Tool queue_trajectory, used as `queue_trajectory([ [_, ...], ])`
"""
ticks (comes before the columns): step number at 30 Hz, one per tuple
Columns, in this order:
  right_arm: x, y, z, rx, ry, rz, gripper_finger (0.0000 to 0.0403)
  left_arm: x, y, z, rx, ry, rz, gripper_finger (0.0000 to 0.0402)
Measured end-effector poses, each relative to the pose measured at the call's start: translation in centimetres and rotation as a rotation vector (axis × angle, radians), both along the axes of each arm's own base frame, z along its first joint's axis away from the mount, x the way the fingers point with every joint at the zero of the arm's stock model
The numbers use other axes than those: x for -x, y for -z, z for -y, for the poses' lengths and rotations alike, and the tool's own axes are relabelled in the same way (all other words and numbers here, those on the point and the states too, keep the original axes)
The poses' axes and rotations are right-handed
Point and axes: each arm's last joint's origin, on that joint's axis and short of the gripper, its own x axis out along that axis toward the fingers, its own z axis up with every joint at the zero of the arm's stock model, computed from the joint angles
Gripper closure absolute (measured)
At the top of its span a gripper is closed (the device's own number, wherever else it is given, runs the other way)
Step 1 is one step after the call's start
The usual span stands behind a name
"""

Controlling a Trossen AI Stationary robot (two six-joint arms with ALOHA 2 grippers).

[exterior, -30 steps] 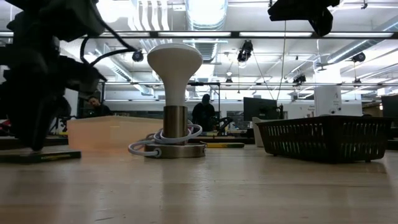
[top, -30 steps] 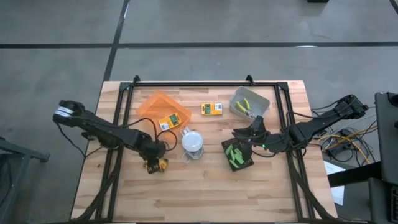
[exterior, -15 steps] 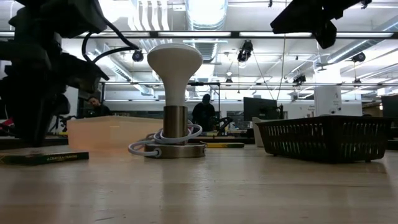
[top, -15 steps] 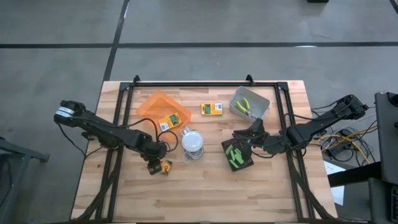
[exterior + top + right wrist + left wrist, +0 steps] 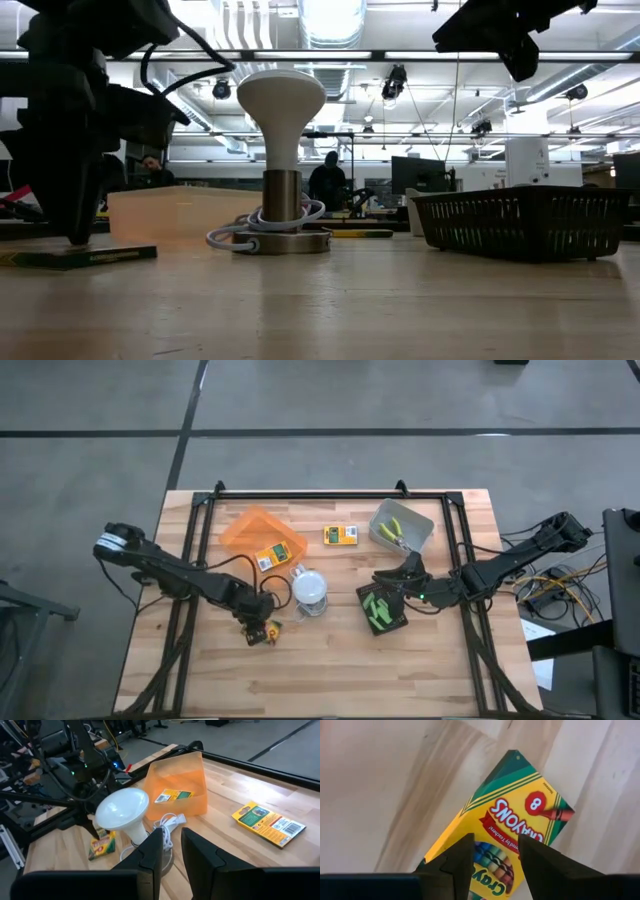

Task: Pick & Place School Supplies
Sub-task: Put the box of crayon into the orange bin

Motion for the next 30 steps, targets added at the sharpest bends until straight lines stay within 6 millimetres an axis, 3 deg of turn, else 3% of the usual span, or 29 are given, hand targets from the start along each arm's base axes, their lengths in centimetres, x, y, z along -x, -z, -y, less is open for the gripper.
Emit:
queue_trajectory([
  [7,0.0,-0.1,0.0,-0.006,-0.003,0.011,0.0335,-2.4,0.2,1.1,0.040,0.002,0.016,0.0241],
  [17,-0.1,-0.1,-0.3,-0.037,-0.075,0.002,0.0335,-5.5,-1.5,2.7,0.098,0.026,0.079,0.0241],
  [23,-0.2,-0.1,-0.6,-0.075,-0.160,-0.004,0.0335,-6.3,-5.3,3.2,0.201,0.062,0.180,0.0241],
  [26,-0.2,-0.3,-0.7,-0.087,-0.173,0.013,0.0335,-6.0,-7.8,2.8,0.186,0.088,0.235,0.0241],
  [30,-0.4,-0.5,-0.8,-0.090,-0.187,0.040,0.0335,-4.8,-11.5,1.4,0.089,-0.008,0.264,0.0241],
])
